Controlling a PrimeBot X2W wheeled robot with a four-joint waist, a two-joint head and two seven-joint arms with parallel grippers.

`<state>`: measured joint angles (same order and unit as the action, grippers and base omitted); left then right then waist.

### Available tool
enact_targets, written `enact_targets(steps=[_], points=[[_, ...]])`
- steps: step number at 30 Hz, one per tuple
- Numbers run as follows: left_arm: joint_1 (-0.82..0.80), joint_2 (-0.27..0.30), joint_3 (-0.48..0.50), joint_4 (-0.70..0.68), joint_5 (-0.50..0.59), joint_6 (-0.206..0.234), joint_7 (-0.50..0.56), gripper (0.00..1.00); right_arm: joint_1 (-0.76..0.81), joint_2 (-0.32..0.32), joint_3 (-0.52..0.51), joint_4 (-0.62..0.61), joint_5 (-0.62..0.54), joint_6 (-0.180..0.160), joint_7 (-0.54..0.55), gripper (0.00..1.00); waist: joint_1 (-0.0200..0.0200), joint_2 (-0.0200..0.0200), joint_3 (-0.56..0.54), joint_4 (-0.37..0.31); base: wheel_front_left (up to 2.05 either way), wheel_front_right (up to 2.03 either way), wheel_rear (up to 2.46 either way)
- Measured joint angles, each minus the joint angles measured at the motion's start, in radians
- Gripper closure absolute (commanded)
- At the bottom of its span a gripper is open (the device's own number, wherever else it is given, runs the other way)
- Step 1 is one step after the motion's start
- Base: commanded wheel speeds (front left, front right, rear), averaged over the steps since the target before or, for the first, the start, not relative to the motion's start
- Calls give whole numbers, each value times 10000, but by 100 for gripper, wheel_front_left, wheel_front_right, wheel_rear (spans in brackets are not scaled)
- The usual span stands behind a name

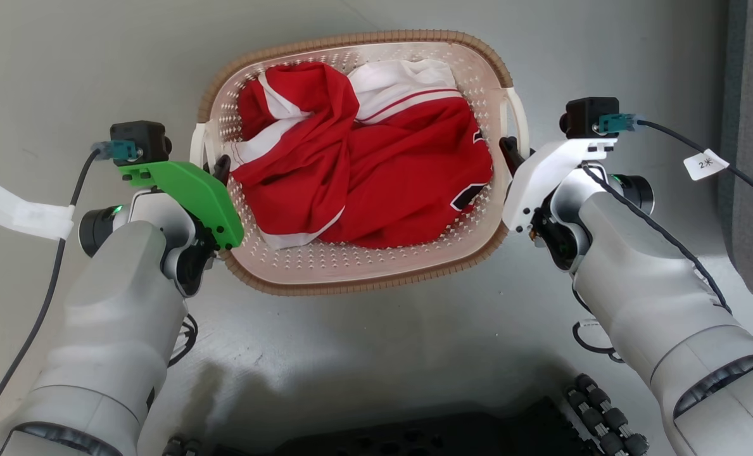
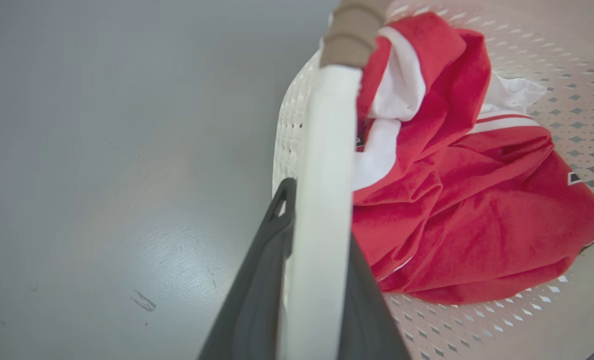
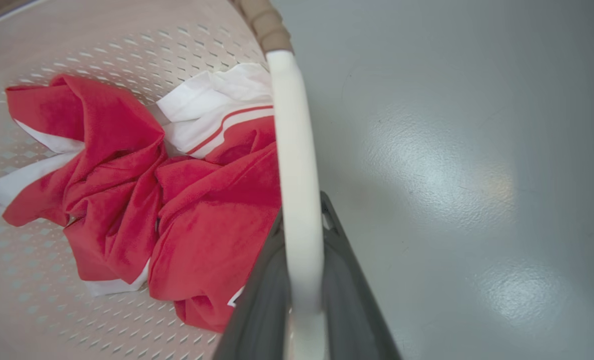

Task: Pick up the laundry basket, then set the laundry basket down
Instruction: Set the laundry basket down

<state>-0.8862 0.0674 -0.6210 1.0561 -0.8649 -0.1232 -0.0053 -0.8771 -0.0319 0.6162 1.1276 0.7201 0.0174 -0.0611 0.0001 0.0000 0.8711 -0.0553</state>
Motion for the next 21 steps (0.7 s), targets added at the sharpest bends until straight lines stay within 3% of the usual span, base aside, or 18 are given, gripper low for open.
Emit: enact_targets(steps=[3,4,5,6,7,11,21], points=[[-4,-13,-56,-8,-73,-12,15,53,0,-12,33,54,2,54,2,100,0,0,-13,15,0,0,0],[-4,-2,-58,-10,-182,-12,42,20,0,-54,61,48,8,171,8,100,0,0,-15,22,0,0,0],[-5,17,-90,-13,-265,-12,50,0,6,-115,81,35,23,299,13,98,0,0,-15,28,0,0,0],[-7,35,-140,-12,-303,-12,54,0,4,-203,86,35,25,347,2,53,0,0,-14,37,0,0,0],[-10,44,-182,-19,-320,-12,113,0,3,-297,121,29,25,435,2,2,0,0,-11,44,0,0,0],[-13,44,-251,-40,-466,-12,134,0,2,-295,232,-19,81,662,-15,0,-1,0,1,79,0,0,0],[-10,42,-328,-44,-568,-12,-81,0,7,-303,222,238,113,692,-247,0,-1,0,-145,160,0,0,0]])
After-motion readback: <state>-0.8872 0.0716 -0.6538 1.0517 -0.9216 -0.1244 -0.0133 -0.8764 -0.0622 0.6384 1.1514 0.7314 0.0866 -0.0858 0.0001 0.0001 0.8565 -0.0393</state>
